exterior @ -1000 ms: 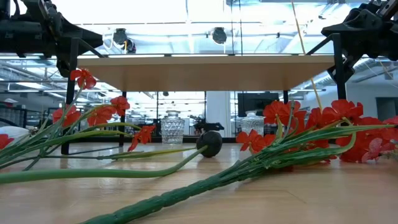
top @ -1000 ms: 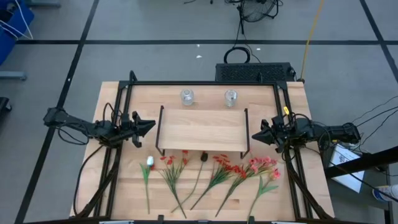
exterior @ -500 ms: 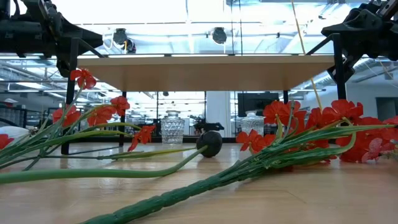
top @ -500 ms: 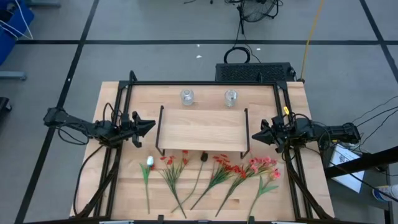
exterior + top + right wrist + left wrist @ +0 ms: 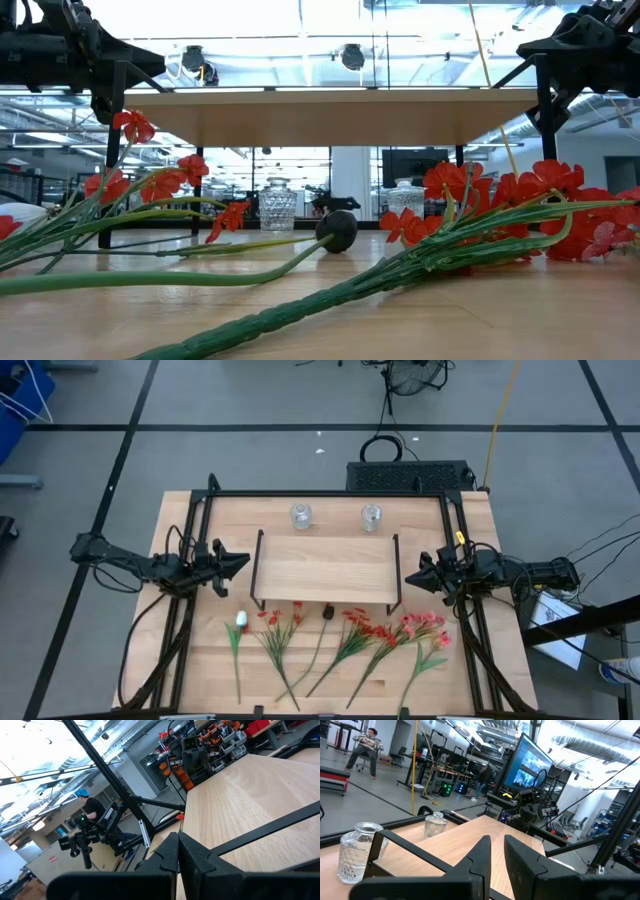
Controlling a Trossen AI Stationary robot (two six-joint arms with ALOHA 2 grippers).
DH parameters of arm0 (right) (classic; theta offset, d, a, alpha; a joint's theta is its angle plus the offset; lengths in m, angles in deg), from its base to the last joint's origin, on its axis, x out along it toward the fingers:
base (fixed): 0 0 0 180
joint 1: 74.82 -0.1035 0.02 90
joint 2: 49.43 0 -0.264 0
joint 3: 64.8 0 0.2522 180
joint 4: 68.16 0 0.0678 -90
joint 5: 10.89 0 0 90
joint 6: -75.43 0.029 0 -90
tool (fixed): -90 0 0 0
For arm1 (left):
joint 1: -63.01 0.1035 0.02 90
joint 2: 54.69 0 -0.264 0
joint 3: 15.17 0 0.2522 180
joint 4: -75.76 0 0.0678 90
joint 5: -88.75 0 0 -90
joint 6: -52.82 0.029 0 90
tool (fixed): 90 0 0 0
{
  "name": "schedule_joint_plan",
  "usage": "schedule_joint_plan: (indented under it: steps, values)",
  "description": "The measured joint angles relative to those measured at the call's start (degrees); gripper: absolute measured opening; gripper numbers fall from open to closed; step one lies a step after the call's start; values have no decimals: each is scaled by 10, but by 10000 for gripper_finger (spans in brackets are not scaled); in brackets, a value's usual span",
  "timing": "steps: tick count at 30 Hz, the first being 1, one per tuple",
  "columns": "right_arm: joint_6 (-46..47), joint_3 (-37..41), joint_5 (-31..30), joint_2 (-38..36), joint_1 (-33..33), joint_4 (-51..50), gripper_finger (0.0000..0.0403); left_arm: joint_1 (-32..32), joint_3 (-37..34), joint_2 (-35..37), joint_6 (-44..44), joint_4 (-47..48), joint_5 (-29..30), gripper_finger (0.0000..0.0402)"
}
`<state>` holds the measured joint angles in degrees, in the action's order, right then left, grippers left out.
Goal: Pick and place flowers into a vace then onto a shelf
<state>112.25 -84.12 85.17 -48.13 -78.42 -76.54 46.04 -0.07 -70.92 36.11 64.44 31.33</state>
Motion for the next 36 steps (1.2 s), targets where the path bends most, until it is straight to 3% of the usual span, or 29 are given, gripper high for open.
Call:
schedule_joint_plan:
  steps: [15, 22, 29, 36]
  values:
    - [-5, 0, -7, 0, 0, 14, 4, 0, 0, 0, 0, 0, 0, 58]
    - [104, 0, -16, 1, 0, 214, 4, 0, 0, 0, 0, 0, 0, 58]
    - [172, 0, -124, 2, 0, 344, 4, 0, 0, 0, 0, 0, 0, 58]
    - [224, 0, -230, 2, 0, 368, 4, 0, 0, 0, 0, 0, 0, 58]
